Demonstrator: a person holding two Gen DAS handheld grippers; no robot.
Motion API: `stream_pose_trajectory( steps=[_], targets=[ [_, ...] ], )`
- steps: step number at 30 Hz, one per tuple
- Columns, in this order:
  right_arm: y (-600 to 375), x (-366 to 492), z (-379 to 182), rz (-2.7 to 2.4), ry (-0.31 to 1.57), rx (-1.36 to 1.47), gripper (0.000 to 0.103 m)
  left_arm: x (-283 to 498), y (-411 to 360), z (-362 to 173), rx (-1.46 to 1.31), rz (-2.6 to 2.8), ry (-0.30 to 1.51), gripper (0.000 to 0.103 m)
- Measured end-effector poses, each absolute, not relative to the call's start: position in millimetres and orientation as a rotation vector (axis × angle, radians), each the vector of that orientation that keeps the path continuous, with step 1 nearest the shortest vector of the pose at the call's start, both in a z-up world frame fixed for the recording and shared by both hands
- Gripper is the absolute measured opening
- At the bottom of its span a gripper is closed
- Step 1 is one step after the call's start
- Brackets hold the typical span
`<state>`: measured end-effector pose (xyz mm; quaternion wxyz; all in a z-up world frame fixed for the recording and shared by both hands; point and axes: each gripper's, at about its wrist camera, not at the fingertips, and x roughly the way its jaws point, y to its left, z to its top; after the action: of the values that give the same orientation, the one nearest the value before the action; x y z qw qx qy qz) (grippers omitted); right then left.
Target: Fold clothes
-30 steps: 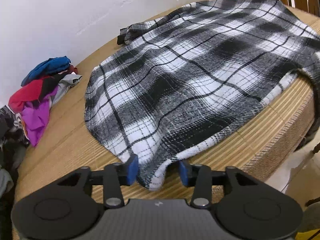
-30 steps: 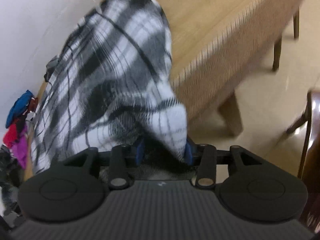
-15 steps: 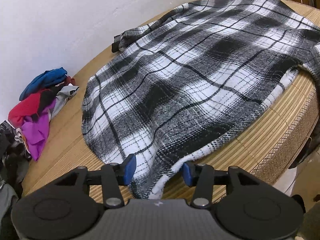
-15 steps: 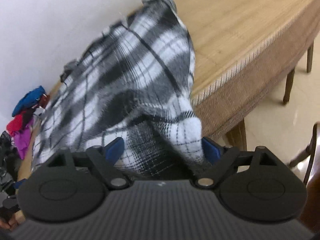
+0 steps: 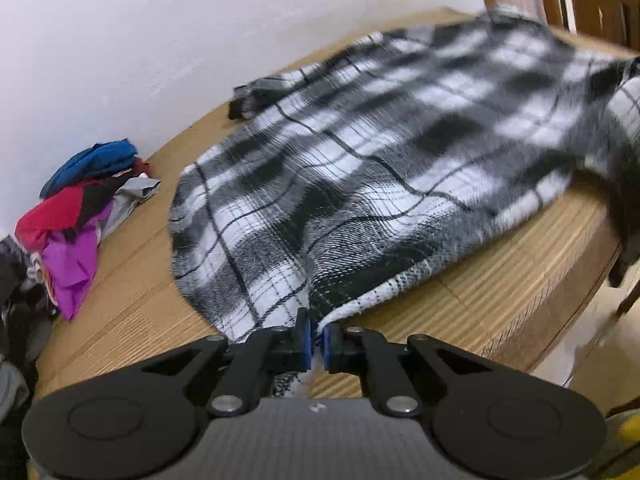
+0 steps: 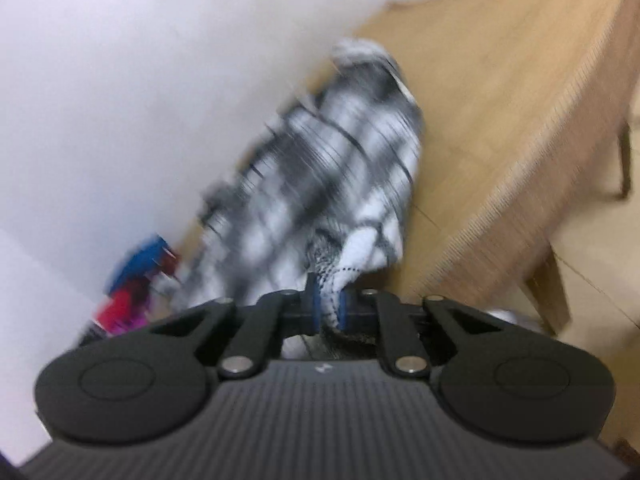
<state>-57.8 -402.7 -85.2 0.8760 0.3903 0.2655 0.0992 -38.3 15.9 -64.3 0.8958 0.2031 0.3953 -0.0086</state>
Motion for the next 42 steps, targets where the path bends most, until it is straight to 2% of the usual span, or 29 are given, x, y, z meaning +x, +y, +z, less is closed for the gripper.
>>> stream_pose_trajectory(
  steps=[5, 14, 20, 22, 26, 28, 32, 33, 37, 39, 42],
  targets=[
    [-397.2, -33.6, -45.6, 0.264, 0.468, 0.808, 0.011, -26.0, 31.7, -37.9, 0.291, -0.015, 0.820, 0.006],
    [-414.9, 30.0, -19.9, 0.294, 0.406, 0.871, 0.010, 38.1, 66.9, 8.8, 0.070, 0.028, 0.834, 0.006],
    [-412.9, 117.5, -6.7, 0.339, 0.406, 0.827, 0.010, 114.7, 74.8, 3.4, 0.085, 0.106, 0.907, 0.007],
    [-409.5, 156.3, -7.4, 0.350, 0.427, 0.805, 0.010, 143.4, 74.0, -8.2, 0.125, 0.117, 0.951, 0.011],
    [-392.8, 244.5, -29.8, 0.327, 0.536, 0.692, 0.011, 201.8, 76.8, -43.7, 0.183, 0.145, 1.056, 0.025],
    [-379.7, 282.2, -51.6, 0.280, 0.632, 0.600, 0.012, 225.0, 80.7, -61.3, 0.172, 0.160, 1.114, 0.027],
    [-353.5, 338.3, -99.2, 0.170, 0.821, 0.411, 0.011, 240.8, 83.9, -81.0, 0.173, 0.180, 1.163, 0.040],
    [-350.0, 340.1, -103.5, 0.169, 0.820, 0.381, 0.010, 240.9, 85.1, -82.4, 0.177, 0.181, 1.165, 0.045],
    [-343.9, 335.4, -105.8, 0.177, 0.791, 0.311, 0.011, 234.1, 99.8, -71.8, 0.137, 0.169, 1.165, 0.052],
    [-343.9, 333.6, -96.6, 0.156, 0.799, 0.293, 0.012, 227.9, 109.1, -60.1, 0.123, 0.159, 1.151, 0.059],
    [-338.9, 325.0, -74.1, 0.120, 0.756, 0.238, 0.023, 215.5, 120.1, -41.9, 0.154, 0.144, 1.102, 0.067]
  ],
)
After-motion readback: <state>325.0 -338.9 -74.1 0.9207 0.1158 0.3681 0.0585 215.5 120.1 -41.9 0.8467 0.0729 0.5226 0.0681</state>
